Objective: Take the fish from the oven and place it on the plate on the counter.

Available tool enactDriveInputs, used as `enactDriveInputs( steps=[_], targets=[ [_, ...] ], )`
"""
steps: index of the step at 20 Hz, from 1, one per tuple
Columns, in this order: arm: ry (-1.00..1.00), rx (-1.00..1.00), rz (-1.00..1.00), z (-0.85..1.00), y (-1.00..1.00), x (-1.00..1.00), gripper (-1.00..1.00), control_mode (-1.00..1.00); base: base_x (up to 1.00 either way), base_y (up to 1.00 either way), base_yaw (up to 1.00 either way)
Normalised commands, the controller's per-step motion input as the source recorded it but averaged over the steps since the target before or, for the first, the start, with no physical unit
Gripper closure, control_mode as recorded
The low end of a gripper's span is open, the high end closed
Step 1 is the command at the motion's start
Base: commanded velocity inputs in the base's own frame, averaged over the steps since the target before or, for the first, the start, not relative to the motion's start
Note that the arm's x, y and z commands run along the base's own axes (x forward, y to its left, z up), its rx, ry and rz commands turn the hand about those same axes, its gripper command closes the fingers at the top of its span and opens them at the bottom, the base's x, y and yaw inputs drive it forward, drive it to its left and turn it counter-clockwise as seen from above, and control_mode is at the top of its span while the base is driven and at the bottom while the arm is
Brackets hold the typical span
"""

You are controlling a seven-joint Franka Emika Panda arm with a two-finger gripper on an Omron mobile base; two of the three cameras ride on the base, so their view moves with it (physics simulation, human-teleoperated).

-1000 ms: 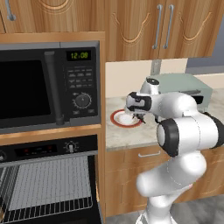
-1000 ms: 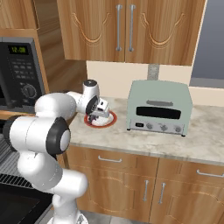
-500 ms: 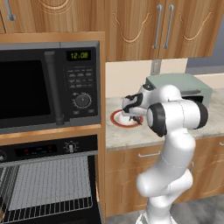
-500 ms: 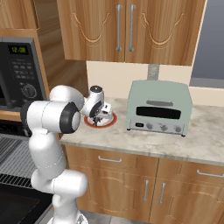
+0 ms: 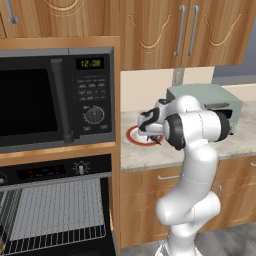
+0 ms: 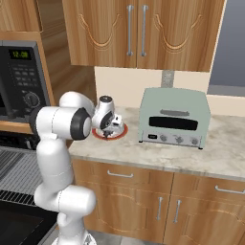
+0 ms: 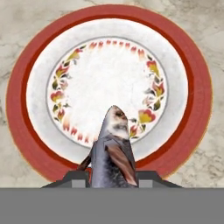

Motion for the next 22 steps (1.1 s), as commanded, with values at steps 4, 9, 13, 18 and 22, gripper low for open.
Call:
enactDriveInputs(
  steps=[4,9,13,18,22],
  targets=[
    [0.0,-0.06,0.0,-0.08,0.17,0.55,1.0,-1.0,0.0,0.0,0.0],
    [0.0,-0.02,0.0,-0.02,0.17,0.17,1.0,-1.0,0.0,0.0,0.0],
    [0.0,-0.02,0.0,-0.19,0.04,0.05,1.0,-1.0,0.0,0.0,0.0],
    [0.0,0.0,0.0,-0.01,0.0,0.0,-1.0,-1.0,0.0,0.0,0.0],
    [0.0,0.0,0.0,0.0,0.0,0.0,-1.0,-1.0,0.0,0.0,0.0]
  ],
)
